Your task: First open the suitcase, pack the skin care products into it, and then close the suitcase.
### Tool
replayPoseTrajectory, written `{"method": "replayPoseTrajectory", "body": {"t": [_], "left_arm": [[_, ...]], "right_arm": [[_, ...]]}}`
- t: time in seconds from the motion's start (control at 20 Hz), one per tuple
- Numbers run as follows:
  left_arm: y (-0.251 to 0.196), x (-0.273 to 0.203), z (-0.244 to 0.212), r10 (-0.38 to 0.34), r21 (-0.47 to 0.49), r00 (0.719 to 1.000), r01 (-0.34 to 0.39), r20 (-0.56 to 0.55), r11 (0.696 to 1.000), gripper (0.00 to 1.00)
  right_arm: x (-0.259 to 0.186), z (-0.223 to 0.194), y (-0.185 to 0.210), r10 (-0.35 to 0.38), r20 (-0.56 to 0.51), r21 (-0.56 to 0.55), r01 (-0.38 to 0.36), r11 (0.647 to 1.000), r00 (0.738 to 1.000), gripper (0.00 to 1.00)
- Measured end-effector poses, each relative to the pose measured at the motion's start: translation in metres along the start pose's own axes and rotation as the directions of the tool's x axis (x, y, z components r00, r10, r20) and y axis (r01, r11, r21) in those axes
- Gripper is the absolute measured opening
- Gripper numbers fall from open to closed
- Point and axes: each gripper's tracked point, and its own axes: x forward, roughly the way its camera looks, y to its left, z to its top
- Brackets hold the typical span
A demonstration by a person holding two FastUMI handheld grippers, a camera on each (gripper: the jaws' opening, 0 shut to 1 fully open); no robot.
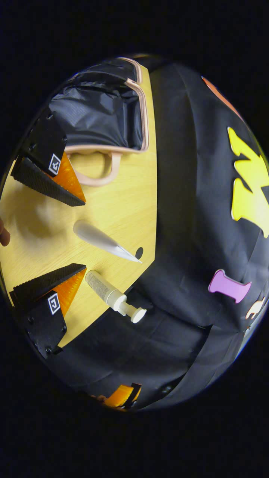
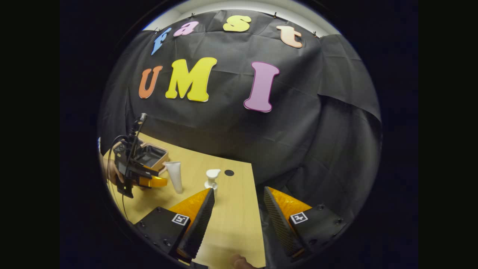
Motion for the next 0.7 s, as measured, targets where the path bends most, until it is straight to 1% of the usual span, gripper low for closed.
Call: {"method": "replayPoseTrajectory", "body": {"t": [0.15,0.35,0.4,0.5,0.6,0.65,0.7], "left_arm": [[0.006,0.035,-0.002,0.009,0.049,1.0,-0.008,-0.007,0.999,0.98],[0.005,0.066,-0.004,0.005,0.033,1.0,-0.005,0.005,0.999,0.94],[0.007,0.071,-0.004,0.011,0.034,1.0,-0.011,0.007,0.999,0.89],[0.01,0.079,-0.005,0.035,0.047,0.999,-0.034,-0.001,0.998,0.83],[0.009,0.085,-0.007,0.042,0.07,0.999,-0.041,-0.012,0.997,0.78],[0.011,0.085,-0.008,0.057,0.082,0.998,-0.056,-0.018,0.995,0.72],[0.011,0.087,-0.007,0.065,0.09,0.998,-0.063,-0.016,0.994,0.54]], "right_arm": [[0.009,-0.018,-0.014,-0.009,-0.041,-0.014,0.009,1.0,0.999,0.79],[0.022,-0.035,-0.018,-0.007,-0.091,-0.006,0.006,1.0,0.996,0.78],[0.027,-0.037,-0.017,-0.005,-0.097,-0.006,0.004,1.0,0.995,0.78],[0.04,-0.037,-0.013,0.0,-0.102,-0.008,0.0,1.0,0.995,0.79],[0.052,-0.038,-0.009,0.011,-0.106,-0.001,-0.011,1.0,0.994,0.79],[0.058,-0.04,-0.004,0.022,-0.11,0.008,-0.021,1.0,0.994,0.79],[0.063,-0.042,0.002,0.039,-0.115,0.017,-0.037,0.999,0.993,0.79]]}}
